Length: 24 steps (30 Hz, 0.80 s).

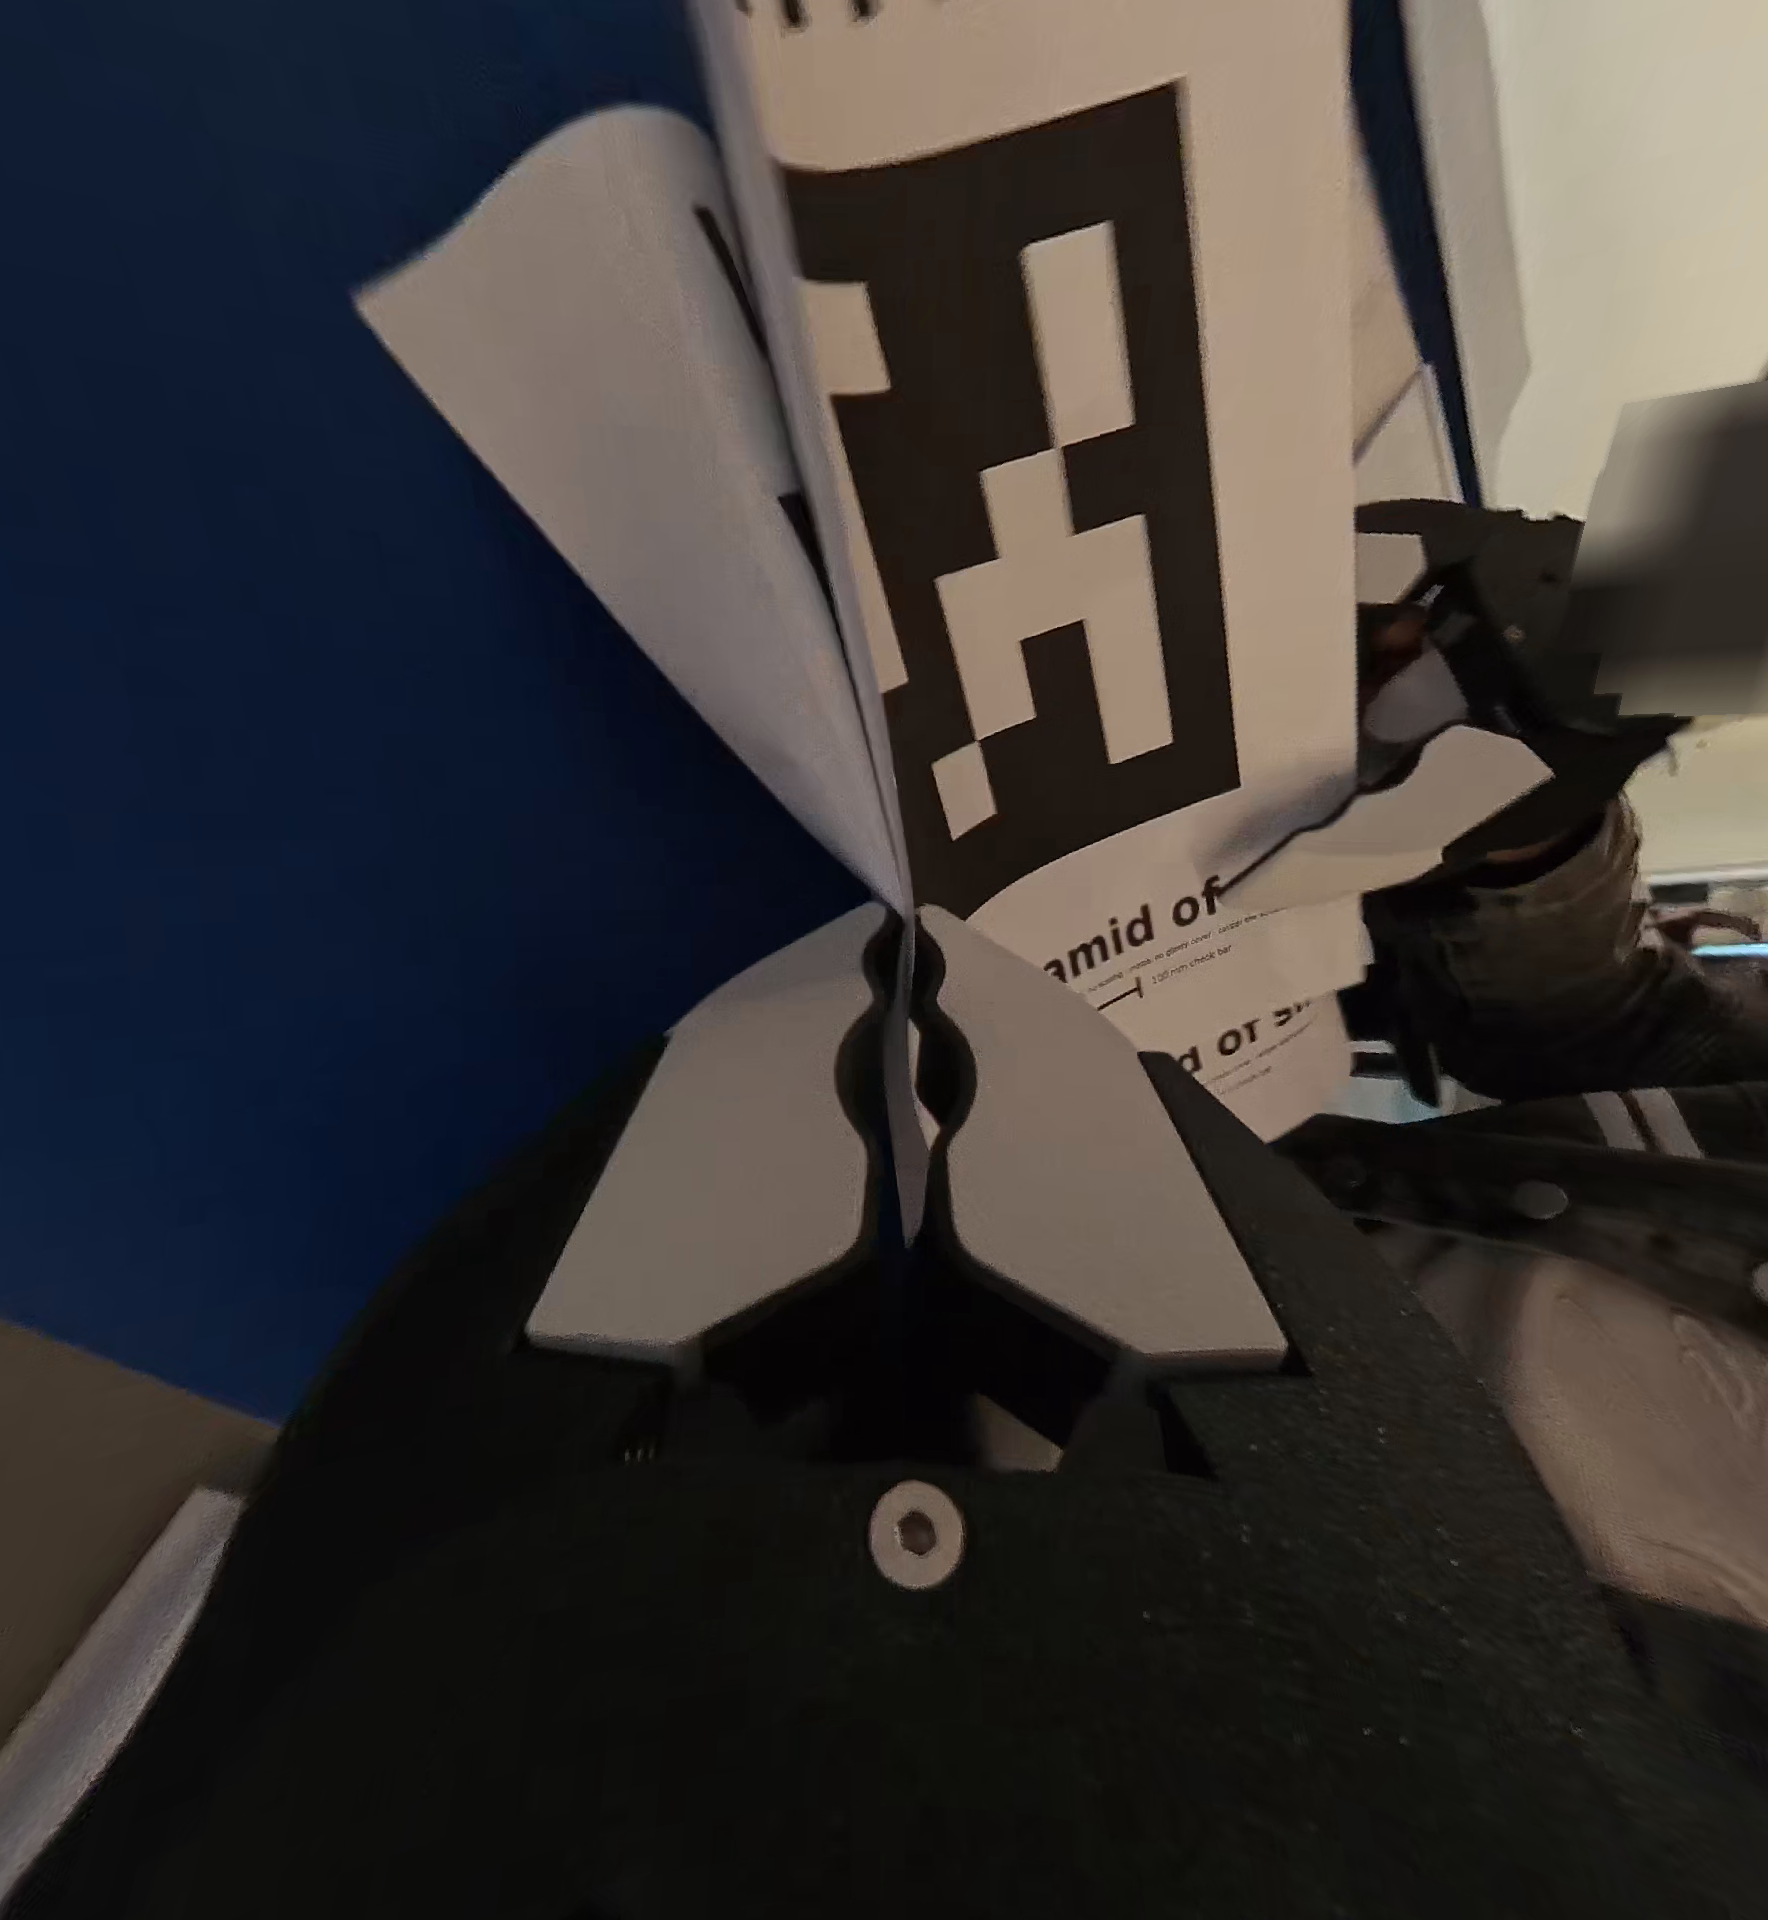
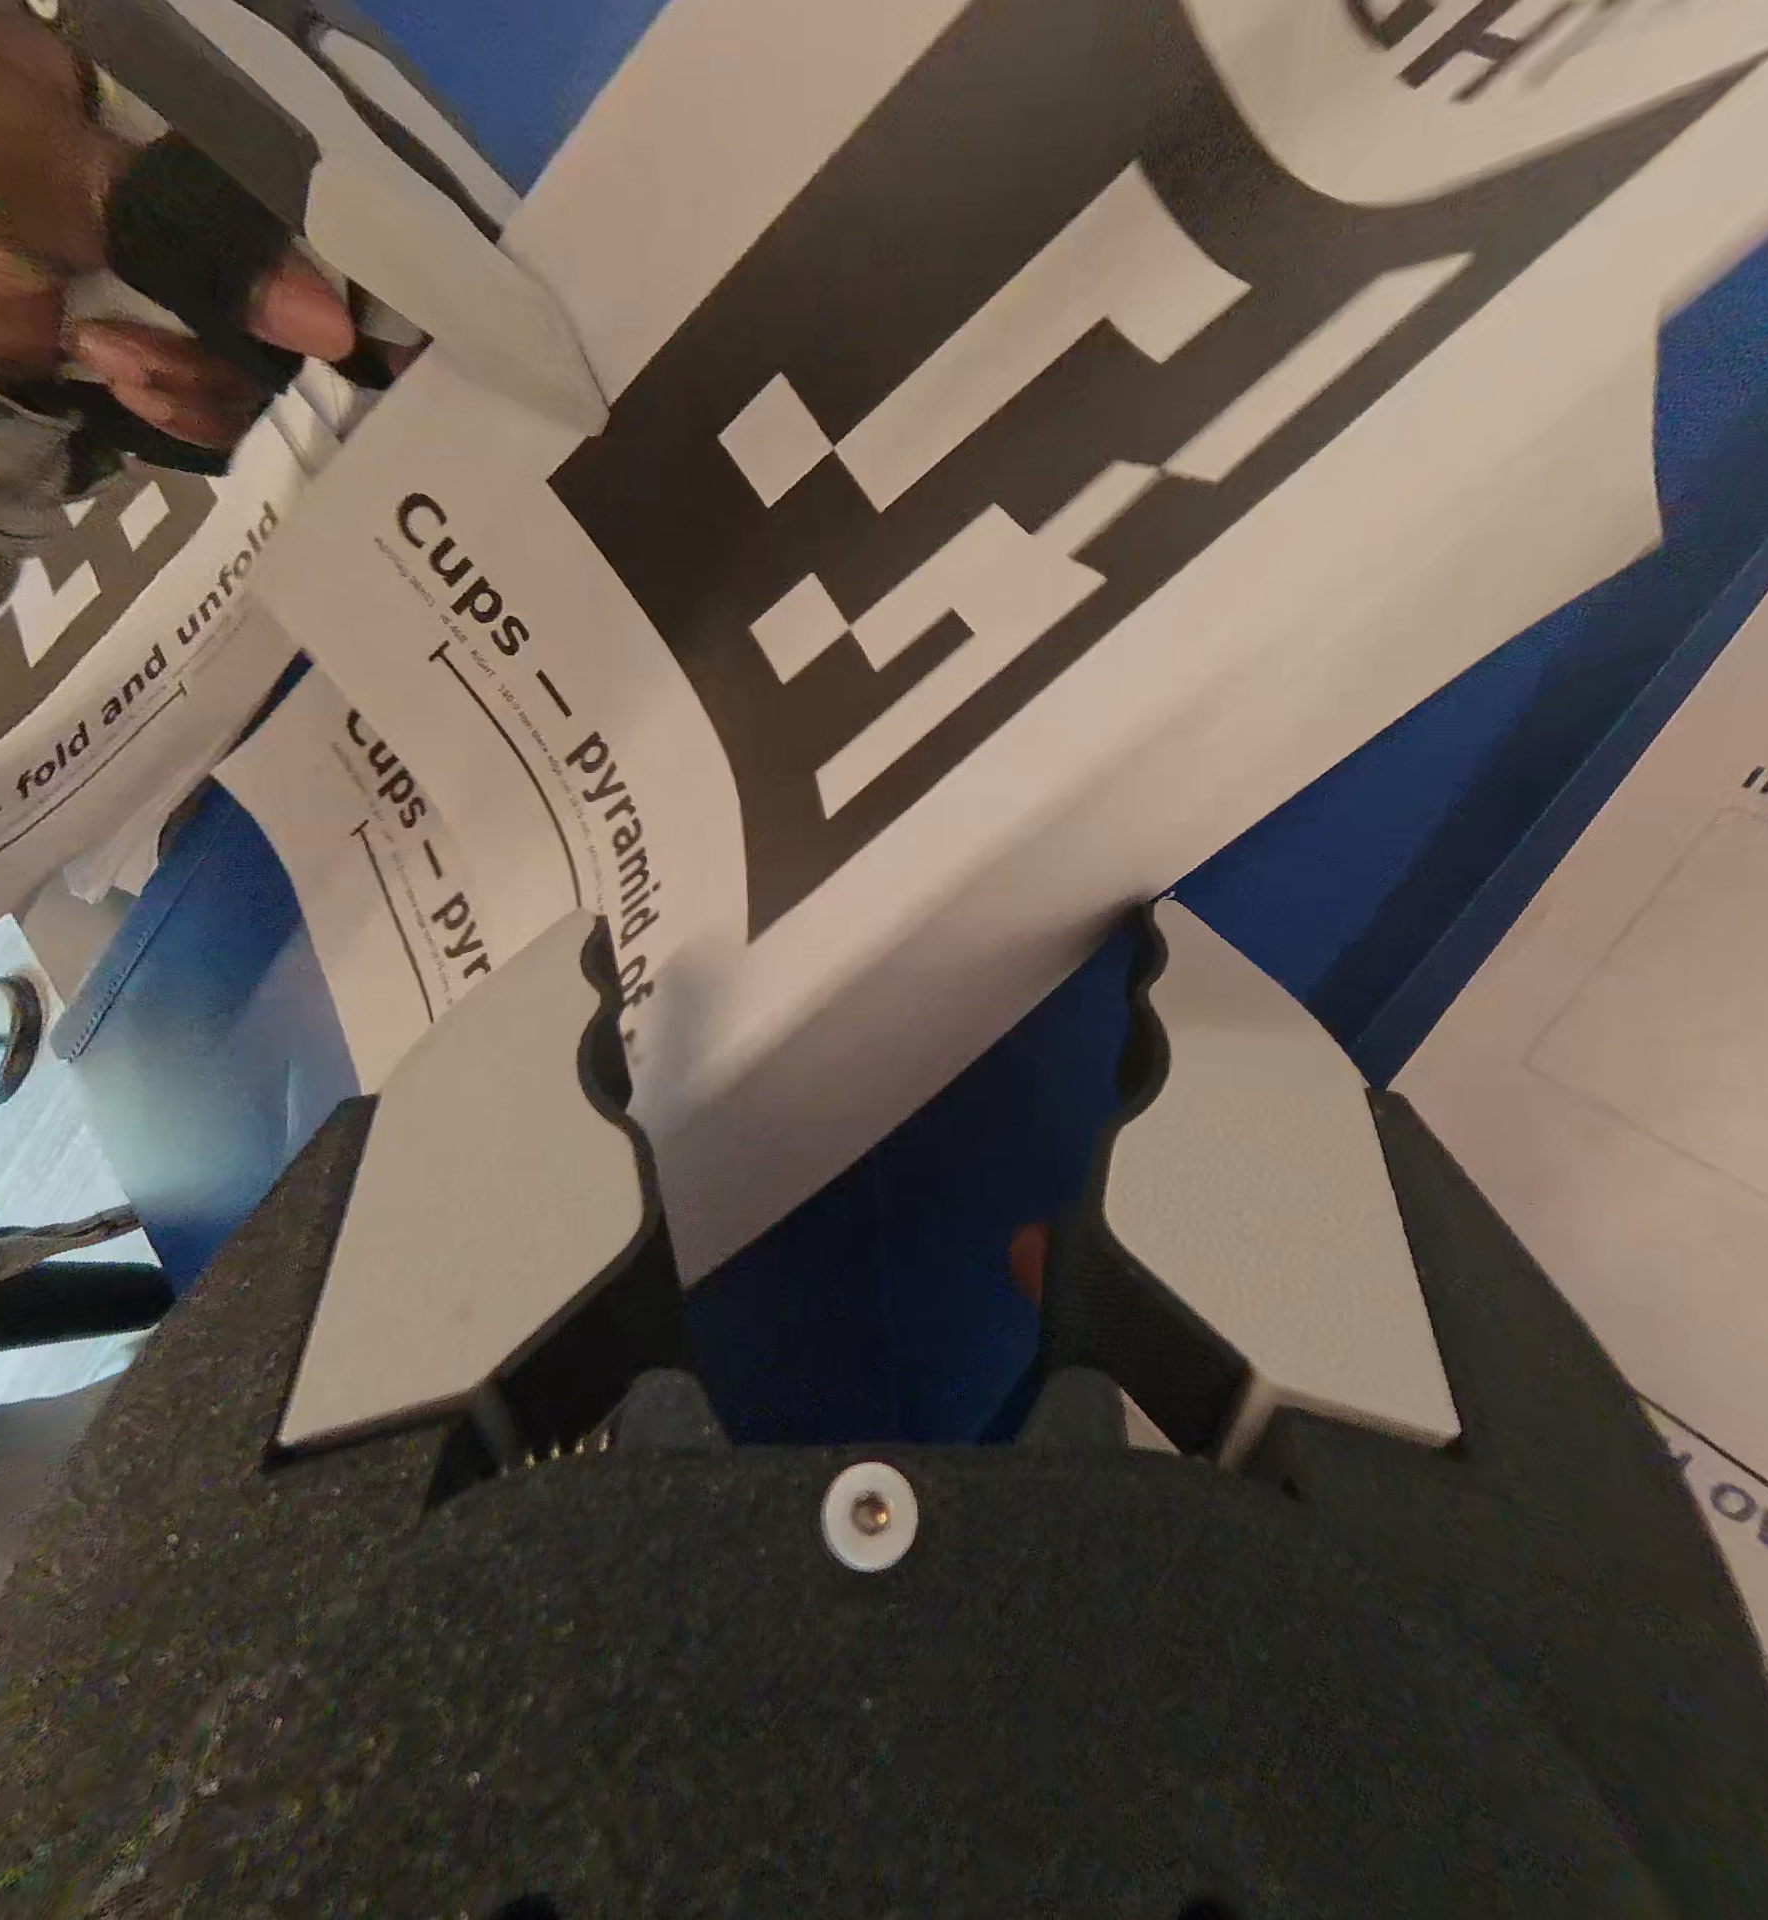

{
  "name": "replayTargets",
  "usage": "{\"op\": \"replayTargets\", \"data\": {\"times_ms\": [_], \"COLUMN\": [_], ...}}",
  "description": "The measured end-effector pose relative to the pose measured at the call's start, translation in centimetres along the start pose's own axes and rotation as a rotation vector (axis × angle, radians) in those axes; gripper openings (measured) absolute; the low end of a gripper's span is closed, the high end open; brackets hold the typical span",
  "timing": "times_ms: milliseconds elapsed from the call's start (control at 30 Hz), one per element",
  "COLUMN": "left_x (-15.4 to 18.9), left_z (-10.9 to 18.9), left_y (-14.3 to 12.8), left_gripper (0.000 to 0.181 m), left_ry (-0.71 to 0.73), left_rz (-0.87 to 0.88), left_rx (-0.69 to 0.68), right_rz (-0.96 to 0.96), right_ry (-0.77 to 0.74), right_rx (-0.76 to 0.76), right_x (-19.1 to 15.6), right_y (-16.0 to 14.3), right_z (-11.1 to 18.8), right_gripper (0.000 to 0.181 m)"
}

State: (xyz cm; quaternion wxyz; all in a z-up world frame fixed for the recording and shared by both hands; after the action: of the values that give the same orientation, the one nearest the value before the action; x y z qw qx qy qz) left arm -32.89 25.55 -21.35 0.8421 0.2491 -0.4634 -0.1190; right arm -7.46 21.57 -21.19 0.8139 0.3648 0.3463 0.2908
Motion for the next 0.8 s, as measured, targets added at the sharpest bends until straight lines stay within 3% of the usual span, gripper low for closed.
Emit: {"op": "replayTargets", "data": {"times_ms": [33,333,433,533,600,633,700,733,800], "left_x": [0.5,9.6,11.8,12.7,12.7,12.6,12.5,12.6,12.7], "left_z": [0.2,6.8,8.8,9.8,10.2,10.3,10.4,10.3,10.4], "left_y": [0.1,0.6,0.4,0.2,0.1,0.1,0.2,0.2,0.5], "left_gripper": [0.0,0.001,0.0,0.0,0.0,0.0,0.001,0.001,0.007], "left_ry": [-0.016,-0.149,-0.161,-0.223,-0.253,-0.256,-0.267,-0.286,-0.296], "left_rz": [-0.078,-0.816,-0.914,-0.906,-0.897,-0.89,-0.819,-0.798,-0.792], "left_rx": [0.036,0.421,0.526,0.614,0.662,0.691,0.699,0.709,0.747], "right_rz": [0.01,0.004,0.065,0.145,0.245,0.281,0.331,0.357,0.443], "right_ry": [0.004,0.105,0.207,0.356,0.477,0.555,0.688,0.671,0.636], "right_rx": [0.015,0.364,0.459,0.47,0.497,0.514,0.565,0.578,0.557], "right_x": [0.1,2.2,2.1,1.7,1.1,0.6,-0.6,-1.0,-1.7], "right_y": [0.2,4.6,6.3,7.7,8.9,9.6,11.1,11.9,12.9], "right_z": [0.2,2.6,2.8,1.5,1.2,1.5,2.6,3.0,3.8], "right_gripper": [0.094,0.105,0.121,0.135,0.117,0.094,0.01,0.0,0.001]}}
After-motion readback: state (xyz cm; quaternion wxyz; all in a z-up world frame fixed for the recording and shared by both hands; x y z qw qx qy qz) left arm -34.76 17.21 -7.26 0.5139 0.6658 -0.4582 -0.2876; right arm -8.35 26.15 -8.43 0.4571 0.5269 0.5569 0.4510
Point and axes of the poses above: each gripper's, where its closed fingertips meet, z back along the fingers, y out of its top, x = y × z across the jaws, the point moved 9 cm from there along z, back along the fingers, and after that the axes turned 14 degrees about x, right-handed, at the moved point
